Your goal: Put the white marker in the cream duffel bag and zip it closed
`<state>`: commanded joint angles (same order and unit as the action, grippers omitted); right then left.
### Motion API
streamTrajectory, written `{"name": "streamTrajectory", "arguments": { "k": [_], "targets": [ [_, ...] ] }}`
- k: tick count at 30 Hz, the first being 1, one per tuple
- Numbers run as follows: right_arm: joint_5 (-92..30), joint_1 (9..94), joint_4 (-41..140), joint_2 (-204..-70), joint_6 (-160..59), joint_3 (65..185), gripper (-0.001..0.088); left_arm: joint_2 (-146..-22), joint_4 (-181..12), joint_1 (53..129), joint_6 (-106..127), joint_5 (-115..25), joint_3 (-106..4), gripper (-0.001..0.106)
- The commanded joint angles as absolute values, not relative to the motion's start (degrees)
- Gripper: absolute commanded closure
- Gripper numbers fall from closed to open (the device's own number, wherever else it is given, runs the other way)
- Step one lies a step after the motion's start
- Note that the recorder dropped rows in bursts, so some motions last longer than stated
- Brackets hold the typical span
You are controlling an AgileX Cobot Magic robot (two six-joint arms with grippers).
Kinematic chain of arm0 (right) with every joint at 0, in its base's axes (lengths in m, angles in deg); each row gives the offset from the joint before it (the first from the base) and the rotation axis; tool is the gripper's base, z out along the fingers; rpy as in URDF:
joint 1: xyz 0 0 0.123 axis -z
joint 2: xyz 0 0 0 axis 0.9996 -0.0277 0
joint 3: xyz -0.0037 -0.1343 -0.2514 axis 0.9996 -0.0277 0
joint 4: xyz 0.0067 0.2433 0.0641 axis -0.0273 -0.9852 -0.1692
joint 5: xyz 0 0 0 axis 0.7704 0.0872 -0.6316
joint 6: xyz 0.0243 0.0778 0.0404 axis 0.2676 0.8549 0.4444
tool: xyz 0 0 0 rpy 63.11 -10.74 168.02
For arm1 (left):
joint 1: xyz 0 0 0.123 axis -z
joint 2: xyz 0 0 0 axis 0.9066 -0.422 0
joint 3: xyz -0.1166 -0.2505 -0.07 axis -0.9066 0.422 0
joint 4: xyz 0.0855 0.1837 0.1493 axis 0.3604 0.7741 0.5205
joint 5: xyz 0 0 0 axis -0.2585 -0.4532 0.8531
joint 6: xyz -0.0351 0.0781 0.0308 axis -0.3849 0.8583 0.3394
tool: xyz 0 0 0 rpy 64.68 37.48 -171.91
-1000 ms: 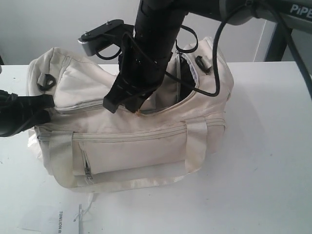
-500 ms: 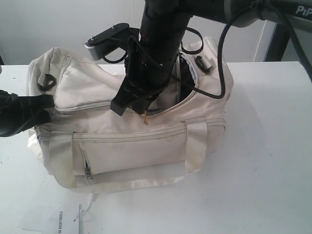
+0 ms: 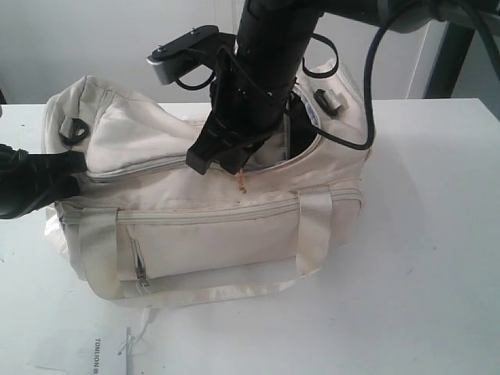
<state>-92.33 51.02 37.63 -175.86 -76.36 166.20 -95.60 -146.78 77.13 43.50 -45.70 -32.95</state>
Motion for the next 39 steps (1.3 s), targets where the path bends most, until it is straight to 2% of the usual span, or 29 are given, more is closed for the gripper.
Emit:
{"name": "streamTrajectory", "arguments": {
  "k": [10,13,15,17,18,21,24,31,35,36,39],
  "targets": [
    [-92.3,52.4,36.6,-174.6,-76.4,163.5,0.0868,-95.6,-146.8,77.1,43.6,-45.8,-32.9,0.105],
    [-92.3,52.4,35.8,-174.6,-76.4,163.5,0.0868,-95.6,-146.8,77.1,43.6,-46.2,-32.9,0.101],
    [-92.3,52.4,35.6,-174.6,-76.4,163.5,0.0868,-95.6,-146.8,77.1,43.6,-46.3,-32.9,0.094],
    [-92.3,52.4,35.6,-174.6,-76.4,163.5,0.0868,-95.6,-146.8,77.1,43.6,-46.1,-32.9,0.083],
    [-92.3,52.4,35.6,-174.6,-76.4,163.5,0.0868,-95.5,-146.8,77.1,43.6,-45.8,-32.9,0.077],
    [-92.3,52.4,35.6,-174.6,-76.4,163.5,0.0868,-94.2,-145.4,77.1,45.7,-43.1,-32.9,0.048],
    [-92.3,52.4,35.6,-174.6,-76.5,163.5,0.0868,-91.5,-143.7,77.1,47.4,-40.8,-32.9,0.031],
    [-92.3,52.4,35.1,-174.6,-76.5,163.5,0.0868,-81.4,-130.6,77.1,48.3,-41.0,-32.9,0.03],
    [-92.3,52.4,34.3,-174.6,-76.5,163.5,0.0868,-77.8,-126.8,78.4,61.1,-41.1,-33.2,0.03],
    [-92.3,52.4,34.3,-174.6,-76.5,163.5,0.0868,-77.7,-126.8,79.7,65.5,-41.3,-33.4,0.03],
    [-92.3,52.4,34.2,-174.6,-76.5,163.5,0.0868,-80.3,-126.8,90.2,82.7,-41.8,-33.9,0.03]
  ]
}}
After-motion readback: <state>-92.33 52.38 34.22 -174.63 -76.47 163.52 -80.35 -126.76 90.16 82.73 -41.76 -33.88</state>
